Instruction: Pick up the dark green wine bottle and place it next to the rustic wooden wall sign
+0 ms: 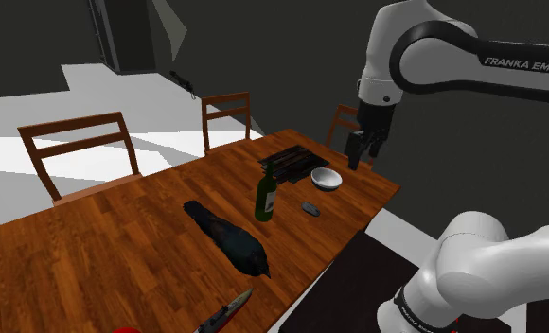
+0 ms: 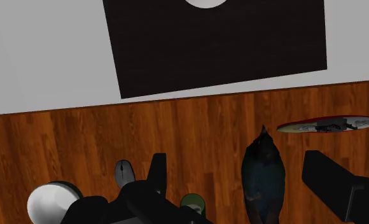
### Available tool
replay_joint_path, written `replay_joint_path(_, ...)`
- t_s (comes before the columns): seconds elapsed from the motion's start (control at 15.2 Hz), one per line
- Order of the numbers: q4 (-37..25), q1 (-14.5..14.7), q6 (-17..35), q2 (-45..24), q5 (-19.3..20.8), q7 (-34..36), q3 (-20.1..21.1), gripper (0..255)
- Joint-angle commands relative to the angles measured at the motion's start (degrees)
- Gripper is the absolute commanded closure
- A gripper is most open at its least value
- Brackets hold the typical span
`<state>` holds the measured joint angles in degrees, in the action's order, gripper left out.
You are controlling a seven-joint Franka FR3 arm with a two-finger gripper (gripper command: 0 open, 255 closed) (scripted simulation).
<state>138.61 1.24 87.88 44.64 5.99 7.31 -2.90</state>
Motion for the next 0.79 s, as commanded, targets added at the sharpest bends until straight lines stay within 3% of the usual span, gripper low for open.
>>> replay_joint_path(0.0,0.0,0.0,0.0,0.0,0.0,0.0,0.0,0)
replay_joint_path(0.73,-1.5,-0.2,21.7,-19.4,0.9,-3.9,-5.1,0)
